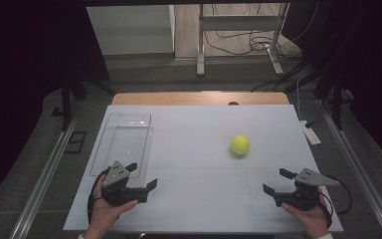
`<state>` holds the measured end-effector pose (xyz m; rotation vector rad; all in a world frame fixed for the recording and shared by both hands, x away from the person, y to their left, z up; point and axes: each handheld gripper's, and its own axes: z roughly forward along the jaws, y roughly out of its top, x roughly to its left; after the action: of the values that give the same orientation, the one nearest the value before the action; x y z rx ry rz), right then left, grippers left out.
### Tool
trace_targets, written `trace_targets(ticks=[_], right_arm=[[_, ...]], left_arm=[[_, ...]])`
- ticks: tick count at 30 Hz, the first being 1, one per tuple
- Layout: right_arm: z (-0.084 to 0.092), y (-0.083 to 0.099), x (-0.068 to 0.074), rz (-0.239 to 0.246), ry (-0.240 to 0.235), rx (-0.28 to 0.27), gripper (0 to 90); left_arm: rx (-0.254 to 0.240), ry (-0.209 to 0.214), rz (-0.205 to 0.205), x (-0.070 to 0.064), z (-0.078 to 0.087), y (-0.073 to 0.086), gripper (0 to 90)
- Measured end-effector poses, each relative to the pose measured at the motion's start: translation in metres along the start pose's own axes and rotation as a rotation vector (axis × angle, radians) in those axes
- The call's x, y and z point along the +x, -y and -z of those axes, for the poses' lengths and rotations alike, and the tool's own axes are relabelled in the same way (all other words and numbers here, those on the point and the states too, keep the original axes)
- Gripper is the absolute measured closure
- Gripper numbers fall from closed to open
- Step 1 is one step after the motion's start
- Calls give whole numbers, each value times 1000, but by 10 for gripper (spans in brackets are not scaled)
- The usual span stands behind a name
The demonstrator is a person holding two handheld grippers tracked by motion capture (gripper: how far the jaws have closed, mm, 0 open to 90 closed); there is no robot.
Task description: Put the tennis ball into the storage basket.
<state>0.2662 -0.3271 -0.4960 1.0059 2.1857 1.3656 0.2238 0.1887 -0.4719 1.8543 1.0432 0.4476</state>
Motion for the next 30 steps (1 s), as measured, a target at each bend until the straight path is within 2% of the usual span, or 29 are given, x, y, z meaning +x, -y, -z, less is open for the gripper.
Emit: trace_targets(ticks=[19,30], right_arm=[[2,3,-1,-10,14,10,120],[2,3,-1,-8,15,14,120]], left_arm=[[26,20,-18,-1,-7,-21,107],[44,36,-34,-5,-15,-39,107]])
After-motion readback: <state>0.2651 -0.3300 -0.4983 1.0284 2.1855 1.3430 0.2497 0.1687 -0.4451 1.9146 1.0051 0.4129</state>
